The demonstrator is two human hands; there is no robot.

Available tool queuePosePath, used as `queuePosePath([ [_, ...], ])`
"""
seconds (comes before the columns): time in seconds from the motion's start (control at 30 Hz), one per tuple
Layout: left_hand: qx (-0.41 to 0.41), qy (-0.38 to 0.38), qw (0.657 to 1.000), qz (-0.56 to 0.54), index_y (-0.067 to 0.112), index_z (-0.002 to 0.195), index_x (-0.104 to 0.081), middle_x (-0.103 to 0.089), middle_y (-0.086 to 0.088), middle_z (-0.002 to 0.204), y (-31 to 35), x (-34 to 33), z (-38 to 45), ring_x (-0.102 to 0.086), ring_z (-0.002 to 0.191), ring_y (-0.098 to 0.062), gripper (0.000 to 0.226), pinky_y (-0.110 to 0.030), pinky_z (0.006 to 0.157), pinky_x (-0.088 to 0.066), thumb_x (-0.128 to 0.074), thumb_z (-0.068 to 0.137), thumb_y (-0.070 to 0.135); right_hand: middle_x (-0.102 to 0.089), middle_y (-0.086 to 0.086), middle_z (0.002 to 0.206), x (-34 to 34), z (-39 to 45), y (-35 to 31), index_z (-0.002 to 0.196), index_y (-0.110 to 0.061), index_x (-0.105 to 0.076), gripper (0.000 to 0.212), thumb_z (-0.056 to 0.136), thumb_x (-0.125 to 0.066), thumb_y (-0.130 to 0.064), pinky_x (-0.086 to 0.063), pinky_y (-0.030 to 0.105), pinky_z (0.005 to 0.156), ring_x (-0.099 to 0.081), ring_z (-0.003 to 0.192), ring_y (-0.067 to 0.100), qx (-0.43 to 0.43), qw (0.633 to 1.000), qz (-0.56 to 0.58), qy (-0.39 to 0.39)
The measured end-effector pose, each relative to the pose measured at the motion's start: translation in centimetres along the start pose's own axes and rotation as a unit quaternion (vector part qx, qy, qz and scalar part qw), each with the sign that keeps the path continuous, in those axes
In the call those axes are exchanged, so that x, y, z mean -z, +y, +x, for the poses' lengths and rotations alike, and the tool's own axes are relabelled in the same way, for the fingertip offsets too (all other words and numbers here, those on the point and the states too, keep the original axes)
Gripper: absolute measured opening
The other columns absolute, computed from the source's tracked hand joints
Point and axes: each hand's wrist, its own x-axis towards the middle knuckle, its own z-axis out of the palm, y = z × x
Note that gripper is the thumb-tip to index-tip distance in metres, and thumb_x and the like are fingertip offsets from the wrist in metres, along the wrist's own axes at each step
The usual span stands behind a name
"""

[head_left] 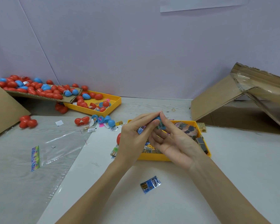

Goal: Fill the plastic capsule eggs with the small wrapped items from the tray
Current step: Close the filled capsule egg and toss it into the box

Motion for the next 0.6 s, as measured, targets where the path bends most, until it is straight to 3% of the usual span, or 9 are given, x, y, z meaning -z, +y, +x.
queuePosePath([
  [0.2, 0.023, -0.019, 0.999, -0.017, 0.011, 0.127, -0.070, -0.073, 0.004, 0.122, -0.02, -0.42, -0.29, -0.066, 0.119, -0.012, 0.032, -0.028, 0.100, -0.053, -0.067, 0.095, 0.007, -0.077, 0.014, 0.103, -0.08, 0.25, 0.82, 0.084, -0.014, -0.084, 0.020, 0.087, -0.075, -0.032, -0.058, 0.046, 0.096, -0.075, 0.099, 0.028, 0.046, 0.999, -0.009, 0.014],
  [0.43, 0.032, -0.031, 0.999, -0.006, 0.009, 0.129, -0.069, -0.072, 0.003, 0.122, -0.10, -0.12, 0.02, -0.065, 0.120, -0.013, 0.032, -0.021, 0.096, -0.052, -0.061, 0.098, 0.004, -0.073, 0.020, 0.118, 0.22, 0.35, 0.62, 0.103, -0.006, -0.079, 0.029, 0.087, -0.073, -0.029, -0.062, 0.042, 0.088, -0.072, 0.111, 0.030, 0.046, 0.999, -0.005, -0.014],
  [0.6, 0.060, -0.051, 0.997, -0.018, 0.012, 0.130, -0.068, -0.072, 0.005, 0.122, -0.24, 0.01, 0.01, -0.066, 0.118, -0.017, 0.032, -0.029, 0.099, -0.054, -0.060, 0.100, 0.007, -0.075, 0.020, 0.112, 0.23, 0.38, 0.65, 0.108, -0.001, -0.073, 0.023, 0.094, -0.069, -0.020, -0.063, 0.038, 0.075, -0.075, 0.101, 0.029, 0.057, 0.998, -0.007, 0.003],
])
